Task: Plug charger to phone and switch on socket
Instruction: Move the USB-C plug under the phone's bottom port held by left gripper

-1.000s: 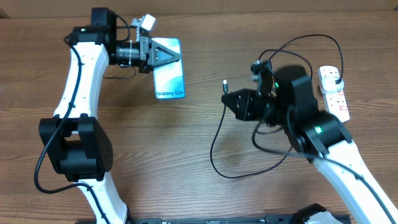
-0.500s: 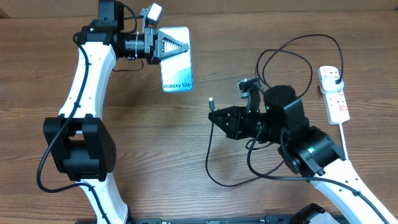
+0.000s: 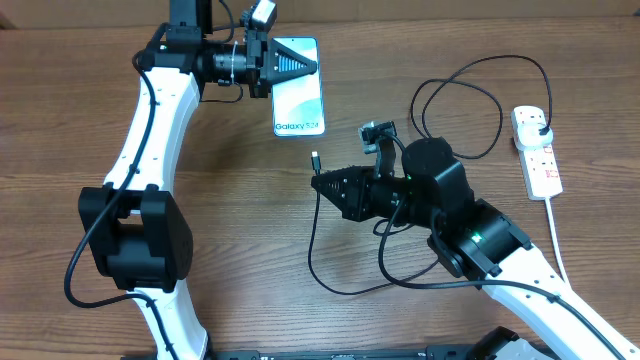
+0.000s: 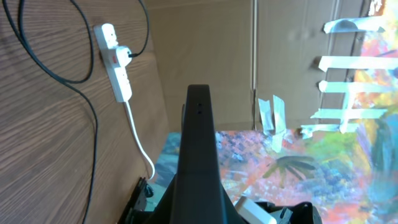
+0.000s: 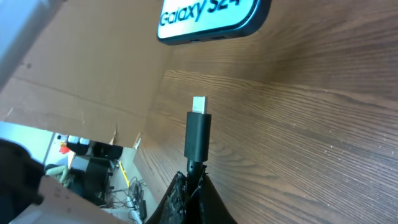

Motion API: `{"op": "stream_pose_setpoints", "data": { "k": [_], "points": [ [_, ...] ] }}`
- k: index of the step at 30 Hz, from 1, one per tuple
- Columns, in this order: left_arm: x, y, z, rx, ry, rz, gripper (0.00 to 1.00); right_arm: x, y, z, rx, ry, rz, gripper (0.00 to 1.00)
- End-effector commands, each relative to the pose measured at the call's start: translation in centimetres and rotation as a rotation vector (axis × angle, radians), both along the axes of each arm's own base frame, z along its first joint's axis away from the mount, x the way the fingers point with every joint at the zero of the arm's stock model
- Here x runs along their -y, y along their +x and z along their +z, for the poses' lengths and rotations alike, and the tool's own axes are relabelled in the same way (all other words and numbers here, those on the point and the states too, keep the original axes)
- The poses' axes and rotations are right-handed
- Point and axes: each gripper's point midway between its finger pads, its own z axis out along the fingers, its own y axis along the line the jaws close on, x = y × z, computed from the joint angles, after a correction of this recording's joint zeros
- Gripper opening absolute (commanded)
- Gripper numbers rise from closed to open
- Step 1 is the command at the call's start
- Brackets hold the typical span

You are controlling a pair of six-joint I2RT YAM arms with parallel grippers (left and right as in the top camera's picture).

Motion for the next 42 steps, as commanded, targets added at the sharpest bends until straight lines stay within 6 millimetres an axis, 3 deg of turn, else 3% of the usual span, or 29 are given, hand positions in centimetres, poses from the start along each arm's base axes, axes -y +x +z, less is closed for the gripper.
{"op": "stream_pose_setpoints", "data": {
  "k": [1, 12, 25, 42],
  "points": [
    [0.8, -0.7, 1.5, 0.012, 0.013, -0.002, 0.04, -0.3, 0.5, -0.7, -0.016, -0.006, -0.015, 0.04],
    [0.9, 0.0, 0.7, 0.018, 0.057, 0.034, 0.04, -0.7, 0.7, -0.1, 0.007, 0.016, -0.005, 0.04],
    [2.2, -0.7, 0.7, 0.018, 0.057, 0.004, 0.04, -0.6, 0.8, -0.3, 0.000, 0.012, -0.008, 0.04],
    [2.2, -0.7, 0.7, 0.018, 0.057, 0.005, 0.04, 0.0, 1.8, -0.5, -0.087, 0.038, -0.121, 0.04]
  ]
}}
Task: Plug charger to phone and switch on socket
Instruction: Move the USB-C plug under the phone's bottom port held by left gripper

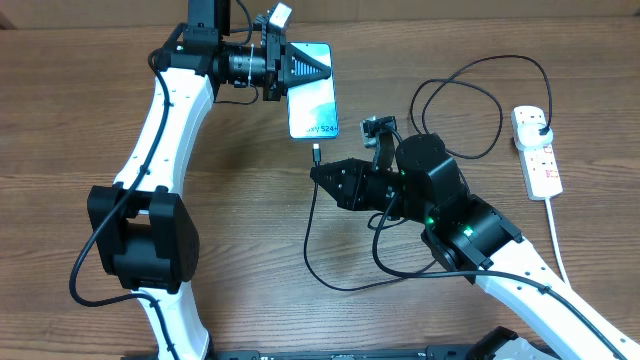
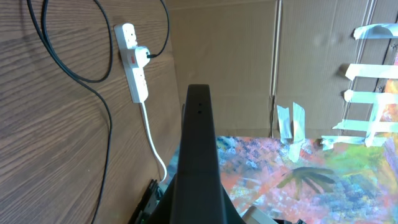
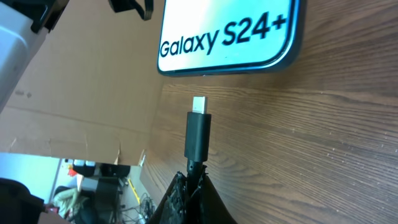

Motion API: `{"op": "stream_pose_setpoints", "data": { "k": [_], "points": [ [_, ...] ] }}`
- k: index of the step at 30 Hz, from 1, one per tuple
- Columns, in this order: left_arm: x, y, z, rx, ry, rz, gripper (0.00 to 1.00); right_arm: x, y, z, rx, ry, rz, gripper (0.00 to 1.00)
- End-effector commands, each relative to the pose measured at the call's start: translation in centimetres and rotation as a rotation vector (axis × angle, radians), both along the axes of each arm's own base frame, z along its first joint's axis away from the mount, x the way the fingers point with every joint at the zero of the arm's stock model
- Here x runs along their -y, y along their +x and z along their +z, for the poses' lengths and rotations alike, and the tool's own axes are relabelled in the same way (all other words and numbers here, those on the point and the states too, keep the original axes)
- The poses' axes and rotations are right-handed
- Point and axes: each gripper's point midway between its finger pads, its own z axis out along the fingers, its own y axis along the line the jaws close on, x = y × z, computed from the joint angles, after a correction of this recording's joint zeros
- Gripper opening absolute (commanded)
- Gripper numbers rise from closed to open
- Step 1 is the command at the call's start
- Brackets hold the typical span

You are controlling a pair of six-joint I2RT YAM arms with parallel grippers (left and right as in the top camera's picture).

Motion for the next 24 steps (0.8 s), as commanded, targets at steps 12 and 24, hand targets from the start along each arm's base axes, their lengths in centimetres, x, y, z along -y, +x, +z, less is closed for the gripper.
{"op": "stream_pose_setpoints", "data": {
  "k": [12, 24],
  "points": [
    [0.04, -0.75, 2.08, 0.034, -0.025, -0.016, 0.04, 0.01, 0.39, 0.07, -0.010, 0.010, -0.031, 0.04],
    [0.09, -0.98, 2.30, 0.032, -0.038, -0.028, 0.04, 0.01, 0.39, 0.07, -0.010, 0.009, -0.031, 0.04]
  ]
}}
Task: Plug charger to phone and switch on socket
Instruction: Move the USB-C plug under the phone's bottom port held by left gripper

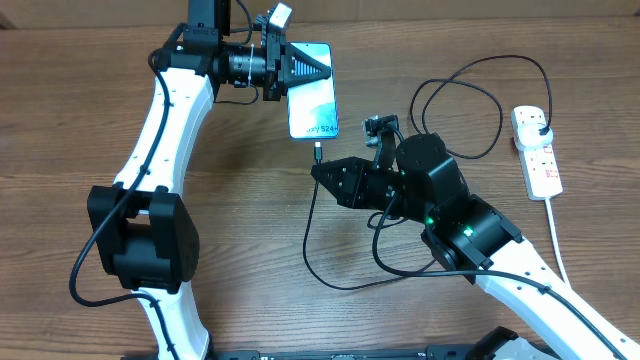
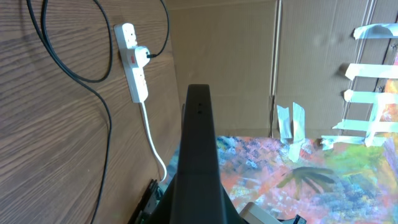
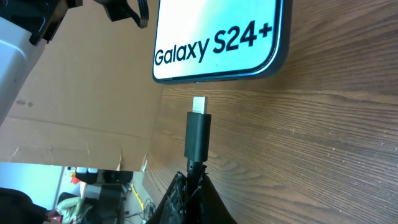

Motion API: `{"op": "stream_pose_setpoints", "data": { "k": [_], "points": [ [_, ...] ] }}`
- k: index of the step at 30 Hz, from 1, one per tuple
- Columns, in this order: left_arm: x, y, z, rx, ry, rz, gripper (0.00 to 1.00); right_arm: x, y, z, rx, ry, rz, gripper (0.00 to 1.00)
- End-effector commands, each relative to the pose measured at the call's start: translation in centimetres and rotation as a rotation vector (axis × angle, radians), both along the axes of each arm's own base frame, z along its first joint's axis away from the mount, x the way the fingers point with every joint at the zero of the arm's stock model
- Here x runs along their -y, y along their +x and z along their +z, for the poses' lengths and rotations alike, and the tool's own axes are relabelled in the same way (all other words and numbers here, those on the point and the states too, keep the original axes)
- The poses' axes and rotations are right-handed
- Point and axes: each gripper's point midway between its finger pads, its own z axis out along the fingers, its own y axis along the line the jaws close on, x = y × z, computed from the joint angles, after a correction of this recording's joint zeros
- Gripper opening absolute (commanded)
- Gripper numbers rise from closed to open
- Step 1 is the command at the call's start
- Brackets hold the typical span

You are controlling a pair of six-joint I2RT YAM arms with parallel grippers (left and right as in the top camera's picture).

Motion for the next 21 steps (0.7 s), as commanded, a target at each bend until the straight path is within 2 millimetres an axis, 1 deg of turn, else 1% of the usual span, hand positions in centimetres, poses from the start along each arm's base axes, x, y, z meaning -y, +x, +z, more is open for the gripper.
{"op": "stream_pose_setpoints", "data": {
  "k": [1, 10, 21],
  "points": [
    [0.10, -0.97, 2.29, 0.032, -0.038, -0.028, 0.04, -0.11, 0.12, 0.04, 0.007, 0.001, -0.005, 0.04],
    [0.87, -1.40, 2.29, 0.031, -0.038, -0.045, 0.04, -0.11, 0.12, 0.03, 0.006, 0.000, -0.005, 0.04],
    [0.93, -1.75, 2.63, 0.027, -0.058, -0.065, 0.04, -0.07, 0.19, 0.05, 0.005, 0.002, -0.009, 0.04]
  ]
}}
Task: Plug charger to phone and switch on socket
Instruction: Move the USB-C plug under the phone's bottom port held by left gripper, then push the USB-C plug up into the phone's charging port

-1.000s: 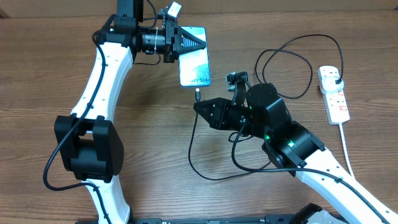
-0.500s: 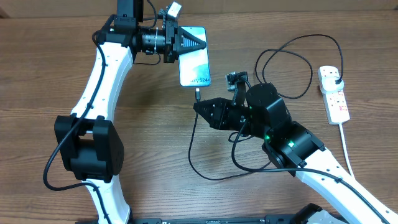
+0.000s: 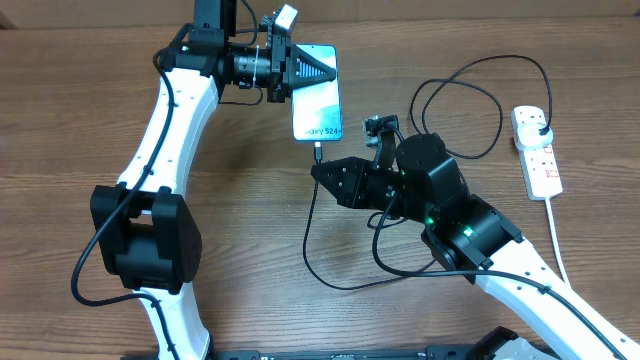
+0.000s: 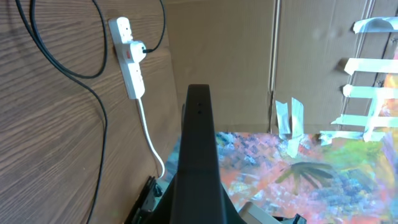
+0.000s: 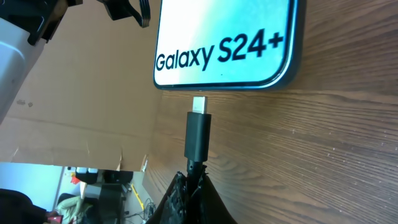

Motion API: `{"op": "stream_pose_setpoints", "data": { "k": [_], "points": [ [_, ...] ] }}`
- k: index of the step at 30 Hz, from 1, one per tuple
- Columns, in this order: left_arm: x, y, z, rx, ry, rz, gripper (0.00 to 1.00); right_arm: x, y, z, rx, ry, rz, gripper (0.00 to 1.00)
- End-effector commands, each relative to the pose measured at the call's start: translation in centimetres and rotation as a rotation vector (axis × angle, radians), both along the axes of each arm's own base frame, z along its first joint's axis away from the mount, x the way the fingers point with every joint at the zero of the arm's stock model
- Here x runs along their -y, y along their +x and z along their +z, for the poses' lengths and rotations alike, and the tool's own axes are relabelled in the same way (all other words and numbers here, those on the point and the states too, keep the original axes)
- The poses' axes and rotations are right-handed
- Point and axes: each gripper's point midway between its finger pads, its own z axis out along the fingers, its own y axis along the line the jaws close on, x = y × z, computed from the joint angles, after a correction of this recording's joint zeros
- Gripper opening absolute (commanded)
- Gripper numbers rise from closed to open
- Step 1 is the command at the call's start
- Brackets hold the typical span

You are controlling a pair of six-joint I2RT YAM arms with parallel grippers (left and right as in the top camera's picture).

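The phone (image 3: 320, 95), its lit screen reading Galaxy S24+, lies flat on the wooden table (image 3: 230, 210). My left gripper (image 3: 322, 70) is shut to a point, and its tip rests on the phone's far end. My right gripper (image 3: 320, 174) is shut on the black charger cable just behind the plug (image 3: 316, 152). In the right wrist view the plug (image 5: 199, 134) points at the phone (image 5: 227, 43). Its metal tip is a small gap short of the phone's bottom edge. The white power strip (image 3: 535, 150) lies at the far right with the charger's adapter in it.
The black charger cable (image 3: 470, 100) loops across the table from the power strip to my right gripper, with slack under the right arm. In the left wrist view the power strip (image 4: 127, 59) and its white lead lie beyond the finger. Cardboard walls stand behind the table.
The phone and my left gripper have shifted slightly right and nearer. The gap between the plug tip and the phone's bottom edge is smaller. My right gripper has barely moved.
At first the phone lay further left under my left gripper, with the plug well short of it and off to one side. By 1.5 s ago the phone sat further right, facing the plug. The gap has shrunk at each moment since.
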Motion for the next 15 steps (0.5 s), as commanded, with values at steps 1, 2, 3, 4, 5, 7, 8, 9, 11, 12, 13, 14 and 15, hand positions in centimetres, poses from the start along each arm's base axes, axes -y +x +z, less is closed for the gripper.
{"op": "stream_pose_setpoints", "data": {
  "k": [1, 2, 3, 4, 5, 7, 8, 9, 11, 12, 13, 14, 15],
  "points": [
    [0.30, -1.37, 2.58, 0.028, -0.055, -0.048, 0.04, -0.04, 0.22, 0.02, 0.005, 0.000, -0.012, 0.04],
    [0.30, -1.37, 2.58, 0.027, -0.055, -0.048, 0.04, -0.01, 0.26, 0.01, 0.005, -0.001, -0.014, 0.04],
    [0.30, -1.39, 2.59, 0.028, -0.056, -0.049, 0.04, -0.02, 0.26, 0.02, 0.006, 0.000, -0.014, 0.04],
    [0.31, -1.40, 2.61, 0.027, -0.057, -0.050, 0.04, -0.01, 0.27, 0.02, 0.006, 0.000, -0.015, 0.04],
    [0.31, -1.40, 2.61, 0.027, -0.057, -0.050, 0.04, -0.01, 0.27, 0.02, 0.005, 0.000, -0.015, 0.04],
    [0.31, -1.40, 2.61, 0.027, -0.057, -0.050, 0.04, -0.01, 0.27, 0.01, 0.003, 0.001, -0.016, 0.04],
    [0.31, -1.40, 2.61, 0.027, -0.057, -0.050, 0.04, -0.02, 0.28, 0.04, 0.004, 0.001, -0.016, 0.04],
    [0.31, -1.40, 2.61, 0.027, -0.057, -0.050, 0.04, -0.03, 0.29, 0.09, 0.006, 0.003, -0.015, 0.04],
    [0.31, -1.40, 2.61, 0.028, -0.057, -0.050, 0.04, -0.06, 0.32, 0.18, 0.009, 0.005, -0.015, 0.04],
    [0.31, -1.40, 2.61, 0.028, -0.057, -0.050, 0.04, -0.08, 0.35, 0.25, 0.012, 0.007, -0.015, 0.04],
    [0.30, -1.40, 2.61, 0.028, -0.057, -0.049, 0.04, -0.09, 0.36, 0.28, 0.013, 0.008, -0.015, 0.04],
    [0.30, -1.40, 2.61, 0.028, -0.057, -0.049, 0.04, -0.10, 0.38, 0.33, 0.015, 0.010, -0.015, 0.04],
    [0.30, -1.40, 2.61, 0.031, -0.057, -0.050, 0.04, -0.11, 0.39, 0.37, 0.017, 0.011, -0.015, 0.04]
  ]
}}
